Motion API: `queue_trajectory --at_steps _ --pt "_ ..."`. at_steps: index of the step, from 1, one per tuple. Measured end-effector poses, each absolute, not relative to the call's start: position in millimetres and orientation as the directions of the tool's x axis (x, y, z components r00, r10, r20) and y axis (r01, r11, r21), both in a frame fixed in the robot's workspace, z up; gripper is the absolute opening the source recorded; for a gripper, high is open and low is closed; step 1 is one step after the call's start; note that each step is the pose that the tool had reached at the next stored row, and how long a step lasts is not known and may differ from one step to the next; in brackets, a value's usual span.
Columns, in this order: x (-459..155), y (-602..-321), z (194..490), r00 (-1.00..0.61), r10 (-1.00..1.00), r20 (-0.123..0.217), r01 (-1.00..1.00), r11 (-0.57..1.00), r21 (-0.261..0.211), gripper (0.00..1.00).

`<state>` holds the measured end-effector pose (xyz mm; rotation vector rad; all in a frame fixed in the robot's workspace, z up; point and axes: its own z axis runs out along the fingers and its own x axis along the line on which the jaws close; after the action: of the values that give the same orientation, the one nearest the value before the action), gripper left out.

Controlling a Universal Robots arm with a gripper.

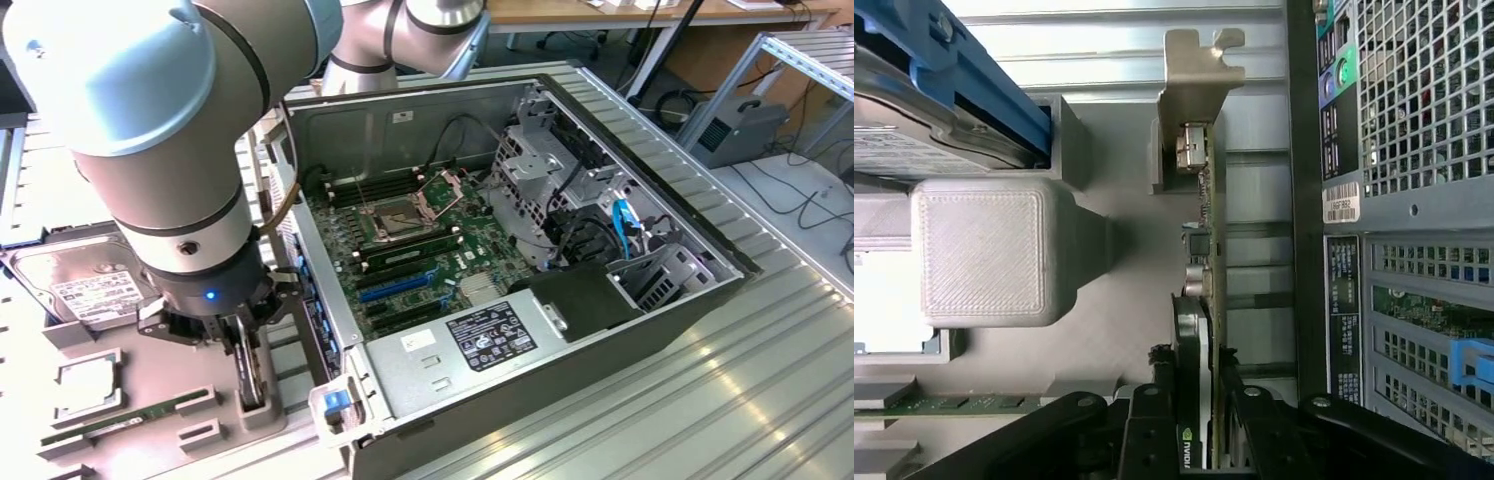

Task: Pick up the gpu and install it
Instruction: 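Pick up the gpu and move the gpu toward the slot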

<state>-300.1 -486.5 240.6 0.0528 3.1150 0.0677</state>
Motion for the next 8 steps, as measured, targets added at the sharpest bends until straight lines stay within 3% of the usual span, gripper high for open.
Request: queue_trajectory --at_steps 8 --pt "-300.0 -486.5 249.5 -0.999 0.034 -0.025 0.033 0.998 0.046 0.27"
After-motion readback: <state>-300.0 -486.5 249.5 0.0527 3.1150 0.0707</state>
